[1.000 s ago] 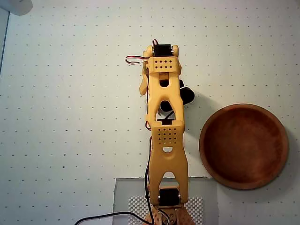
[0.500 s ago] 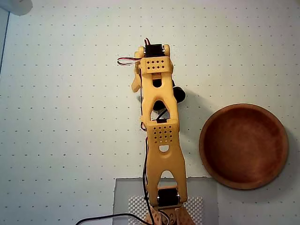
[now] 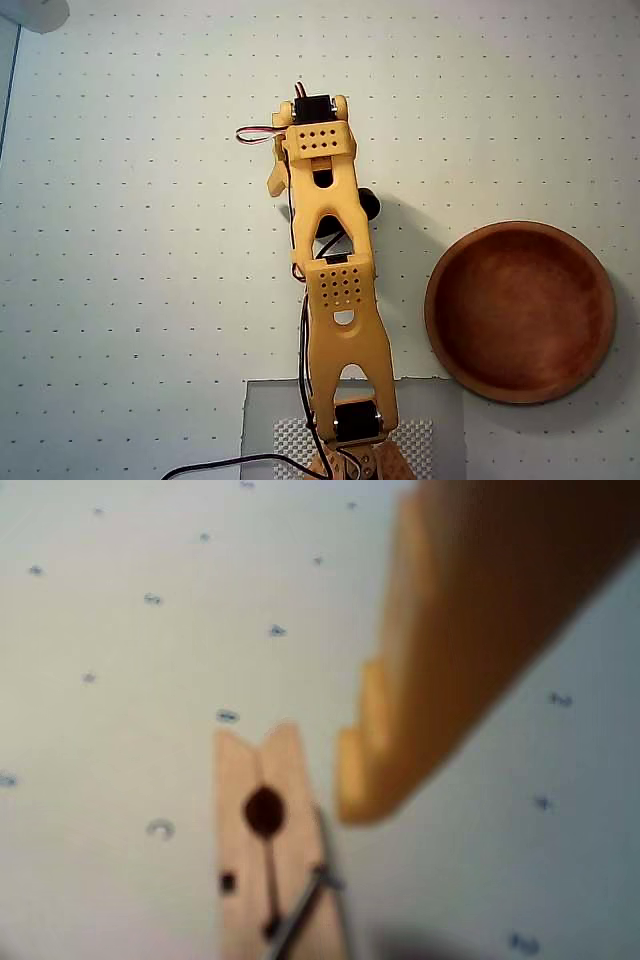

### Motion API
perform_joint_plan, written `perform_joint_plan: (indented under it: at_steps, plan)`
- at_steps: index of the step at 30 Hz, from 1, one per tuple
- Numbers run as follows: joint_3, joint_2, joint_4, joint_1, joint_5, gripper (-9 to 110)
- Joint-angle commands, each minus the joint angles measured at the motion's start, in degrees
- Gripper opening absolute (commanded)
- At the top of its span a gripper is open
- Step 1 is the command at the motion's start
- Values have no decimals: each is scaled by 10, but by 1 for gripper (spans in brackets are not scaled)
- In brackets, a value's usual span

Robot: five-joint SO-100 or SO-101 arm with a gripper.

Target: Grasp a clothespin and put it in the bowl.

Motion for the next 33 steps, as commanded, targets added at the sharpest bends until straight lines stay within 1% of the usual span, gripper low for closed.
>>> perform_joint_plan:
  at_steps: [1, 22, 26, 33]
  plan:
    - [-36, 5, 1, -4, 4, 29]
    - [-38, -6, -1, 13, 1, 28]
    - [-38, -6, -1, 13, 4, 23]
    - [-38, -6, -1, 11, 7, 8]
